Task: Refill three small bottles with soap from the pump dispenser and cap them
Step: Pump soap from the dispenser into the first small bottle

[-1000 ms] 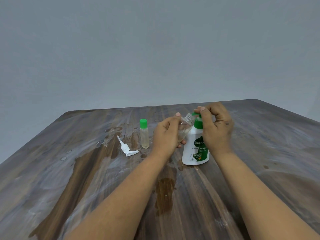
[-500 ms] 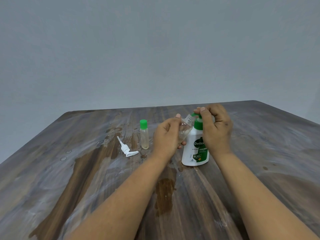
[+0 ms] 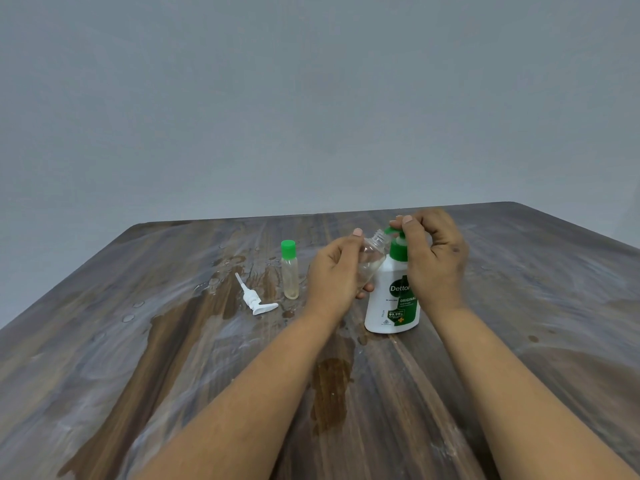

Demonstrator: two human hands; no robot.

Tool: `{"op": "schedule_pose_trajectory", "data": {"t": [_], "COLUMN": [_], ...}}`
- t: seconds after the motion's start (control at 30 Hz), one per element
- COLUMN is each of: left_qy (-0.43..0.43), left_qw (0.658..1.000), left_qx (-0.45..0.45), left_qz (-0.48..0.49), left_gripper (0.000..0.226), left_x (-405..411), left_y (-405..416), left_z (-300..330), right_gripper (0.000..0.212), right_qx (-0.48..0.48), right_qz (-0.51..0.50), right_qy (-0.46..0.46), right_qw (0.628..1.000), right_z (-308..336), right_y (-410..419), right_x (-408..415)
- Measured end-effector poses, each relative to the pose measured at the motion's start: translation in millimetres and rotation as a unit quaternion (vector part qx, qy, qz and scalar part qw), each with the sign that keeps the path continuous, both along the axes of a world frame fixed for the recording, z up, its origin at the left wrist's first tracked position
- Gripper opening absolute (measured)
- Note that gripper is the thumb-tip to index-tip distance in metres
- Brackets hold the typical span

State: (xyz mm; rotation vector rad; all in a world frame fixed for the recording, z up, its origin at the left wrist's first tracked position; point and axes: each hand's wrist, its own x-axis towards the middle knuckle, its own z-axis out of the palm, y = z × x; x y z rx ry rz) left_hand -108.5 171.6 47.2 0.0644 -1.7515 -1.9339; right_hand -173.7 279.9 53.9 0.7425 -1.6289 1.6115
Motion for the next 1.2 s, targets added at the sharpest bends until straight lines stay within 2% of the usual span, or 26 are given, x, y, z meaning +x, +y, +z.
{"op": "schedule_pose_trajectory", "data": {"t": [0.3,0.6,0.8,1.2], "left_qy": [-0.001,0.005,0.004,0.001], "left_qw": [1.0,1.0,1.0,1.0], "left_qx": [-0.004,-0.006,-0.006,-0.005], "left_qz": [0.0,-0.004,-0.005,-0.005], "left_gripper": [0.034,0.034,0.034,0.033], "left_x": [1.3,1.3,0.8,2.2], "left_y": [0.2,-0.3,-0.7,-0.3], "left_z": [1.0,0.7,-0.1,0.9], "right_gripper": [0.022,0.022,0.024,0.021], "right_qx": [-0.038,-0.003,-0.047,-0.012], "right_qz": [0.015,0.008,0.035,0.015], "right_qy": [-0.01,-0.017,-0.028,-0.02], "right_qw": [0.999,1.0,0.998,1.0], "right_z": [1.4,1.2,1.0,0.3], "right_y": [-0.8,0.8,1.5,1.3], "right_x": [2.3,1.6,3.4,3.0]}}
